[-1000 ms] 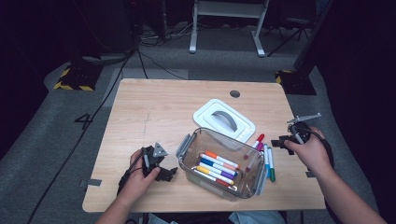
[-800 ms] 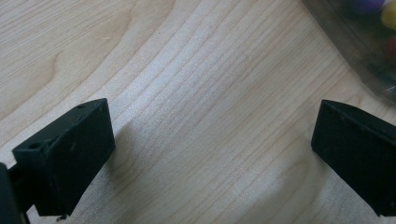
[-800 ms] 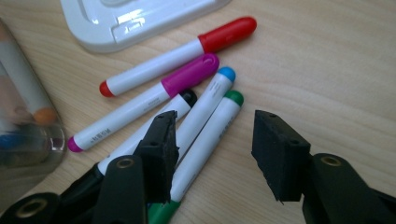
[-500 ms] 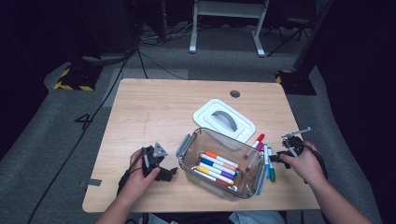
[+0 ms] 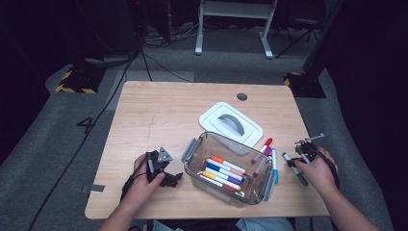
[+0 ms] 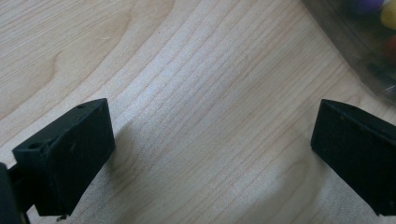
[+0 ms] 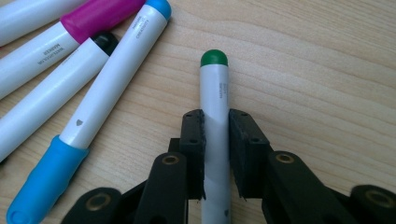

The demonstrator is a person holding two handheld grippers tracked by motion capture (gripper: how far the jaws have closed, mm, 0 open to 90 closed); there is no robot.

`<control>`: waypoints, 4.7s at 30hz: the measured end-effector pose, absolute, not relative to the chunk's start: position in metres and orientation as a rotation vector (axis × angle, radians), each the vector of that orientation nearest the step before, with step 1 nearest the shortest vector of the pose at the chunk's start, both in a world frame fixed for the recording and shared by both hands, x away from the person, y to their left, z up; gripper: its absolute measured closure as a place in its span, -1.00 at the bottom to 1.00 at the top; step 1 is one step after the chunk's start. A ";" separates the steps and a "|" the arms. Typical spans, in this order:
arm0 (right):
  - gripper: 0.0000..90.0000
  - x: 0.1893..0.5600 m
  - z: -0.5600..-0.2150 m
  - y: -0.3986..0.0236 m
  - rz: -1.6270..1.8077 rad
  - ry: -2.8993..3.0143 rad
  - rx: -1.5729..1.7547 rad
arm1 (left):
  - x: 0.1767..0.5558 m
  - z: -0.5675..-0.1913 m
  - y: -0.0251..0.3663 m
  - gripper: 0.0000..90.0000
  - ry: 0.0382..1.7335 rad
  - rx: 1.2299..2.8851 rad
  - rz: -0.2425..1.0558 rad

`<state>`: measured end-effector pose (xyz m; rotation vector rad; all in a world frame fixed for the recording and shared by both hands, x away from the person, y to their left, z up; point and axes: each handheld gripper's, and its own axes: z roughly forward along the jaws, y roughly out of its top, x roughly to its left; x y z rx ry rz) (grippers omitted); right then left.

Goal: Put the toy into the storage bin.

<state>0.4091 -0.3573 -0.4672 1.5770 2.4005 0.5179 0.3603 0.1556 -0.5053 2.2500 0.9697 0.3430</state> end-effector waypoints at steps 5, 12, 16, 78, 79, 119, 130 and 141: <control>0.71 0.410 -0.464 -0.359 0.574 2.397 1.615 | 0.360 -0.505 0.156 -1.00 0.970 2.250 0.343; 0.71 0.411 -0.436 -0.361 0.690 2.383 1.618 | 0.360 -0.505 0.156 -1.00 0.970 2.249 0.344; 0.71 0.410 -0.419 -0.357 0.726 2.382 1.585 | 0.360 -0.505 0.156 -1.00 0.970 2.249 0.344; 0.71 0.376 -0.372 -0.107 0.872 3.083 0.817 | 0.359 -0.505 0.156 -1.00 0.971 2.249 0.348; 0.71 0.376 -0.376 -0.105 0.862 3.093 0.814 | 0.360 -0.505 0.156 -1.00 0.967 2.253 0.353; 0.31 0.386 -0.382 -0.119 0.910 2.962 0.789 | 0.359 -0.506 0.156 -1.00 0.975 2.245 0.342; 0.14 0.400 -0.340 -0.179 1.031 2.706 0.930 | 0.359 -0.505 0.156 -1.00 0.971 2.249 0.344; 0.11 0.425 -0.345 -0.263 0.978 2.493 1.205 | 0.359 -0.505 0.156 -1.00 0.971 2.251 0.341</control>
